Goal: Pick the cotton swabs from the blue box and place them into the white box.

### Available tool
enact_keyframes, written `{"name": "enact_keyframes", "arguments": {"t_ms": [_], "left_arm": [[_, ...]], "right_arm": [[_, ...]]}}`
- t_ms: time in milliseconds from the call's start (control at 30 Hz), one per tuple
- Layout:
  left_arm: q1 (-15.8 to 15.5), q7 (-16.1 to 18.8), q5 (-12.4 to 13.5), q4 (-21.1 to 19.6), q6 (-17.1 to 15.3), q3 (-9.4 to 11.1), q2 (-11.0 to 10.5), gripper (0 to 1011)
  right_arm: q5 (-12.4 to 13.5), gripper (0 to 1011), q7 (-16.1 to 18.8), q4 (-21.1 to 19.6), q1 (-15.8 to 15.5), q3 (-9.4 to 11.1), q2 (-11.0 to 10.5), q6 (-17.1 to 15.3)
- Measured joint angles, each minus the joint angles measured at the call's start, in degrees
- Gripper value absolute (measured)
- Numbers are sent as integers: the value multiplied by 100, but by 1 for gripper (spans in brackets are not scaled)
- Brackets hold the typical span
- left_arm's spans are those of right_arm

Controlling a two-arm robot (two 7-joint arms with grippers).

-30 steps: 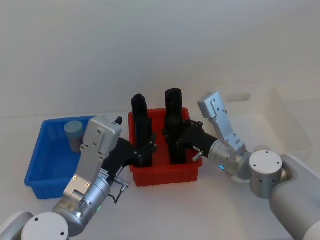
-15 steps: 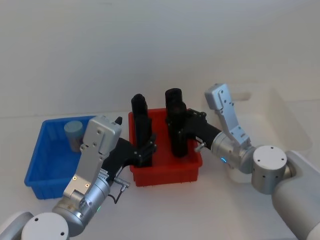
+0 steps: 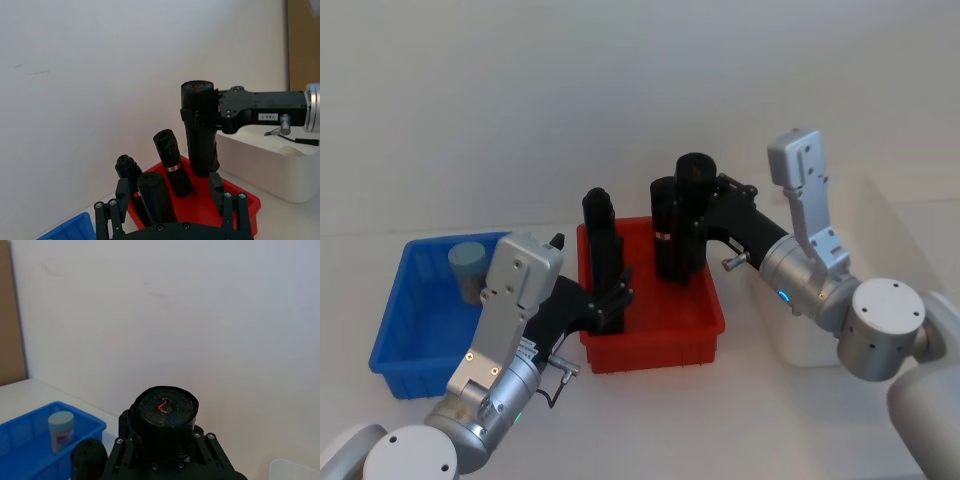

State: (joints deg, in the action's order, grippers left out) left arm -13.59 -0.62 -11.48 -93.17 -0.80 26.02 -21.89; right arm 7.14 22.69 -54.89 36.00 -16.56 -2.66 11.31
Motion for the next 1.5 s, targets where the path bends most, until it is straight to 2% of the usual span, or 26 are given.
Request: {"name": "enact_keyframes", "arguments": {"t_ms": [267, 800, 1233, 1500], "left_arm": [[0, 0, 0, 0, 0, 0, 0, 1004], [0, 0, 0, 0, 0, 0, 0, 1004], [0, 0, 0, 0, 0, 0, 0, 1004], [0, 0, 0, 0, 0, 0, 0, 1004]], "right_arm": [[103, 434, -474, -888, -369, 66, -142, -317], [208, 434, -1460, -2110, -966, 290, -459, -1080], [286, 434, -1857, -2623, -1287, 459, -671, -1466], [310, 434, -2010, -2768, -1399, 529, -750, -1618]]}}
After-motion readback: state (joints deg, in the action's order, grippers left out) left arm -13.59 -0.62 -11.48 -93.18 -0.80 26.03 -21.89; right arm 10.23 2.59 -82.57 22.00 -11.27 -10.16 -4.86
